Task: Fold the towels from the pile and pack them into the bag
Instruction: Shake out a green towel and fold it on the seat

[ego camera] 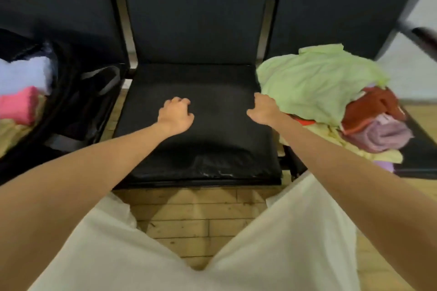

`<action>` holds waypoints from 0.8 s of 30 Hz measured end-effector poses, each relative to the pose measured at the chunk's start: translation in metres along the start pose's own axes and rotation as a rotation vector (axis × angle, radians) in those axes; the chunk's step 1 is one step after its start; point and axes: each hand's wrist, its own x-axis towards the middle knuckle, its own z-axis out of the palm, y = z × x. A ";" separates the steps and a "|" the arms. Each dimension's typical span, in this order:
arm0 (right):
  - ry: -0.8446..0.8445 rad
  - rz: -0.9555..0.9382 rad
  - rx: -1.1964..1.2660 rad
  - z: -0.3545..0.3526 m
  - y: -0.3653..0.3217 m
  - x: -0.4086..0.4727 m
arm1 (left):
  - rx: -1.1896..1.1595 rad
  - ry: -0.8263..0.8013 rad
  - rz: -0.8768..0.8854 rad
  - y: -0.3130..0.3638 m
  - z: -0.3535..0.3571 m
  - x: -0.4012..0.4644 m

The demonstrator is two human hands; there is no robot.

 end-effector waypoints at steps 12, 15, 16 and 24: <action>0.328 0.078 -0.129 -0.019 0.199 -0.011 | 0.090 -0.167 0.349 0.166 0.079 0.065; 0.378 0.093 -0.060 -0.012 0.211 -0.002 | 0.087 -0.163 0.341 0.182 0.091 0.085; 0.391 0.077 -0.041 -0.009 0.213 0.001 | 0.071 -0.157 0.333 0.186 0.094 0.091; 0.648 0.148 0.364 -0.006 0.212 0.005 | -0.181 -0.024 0.232 0.218 0.116 0.120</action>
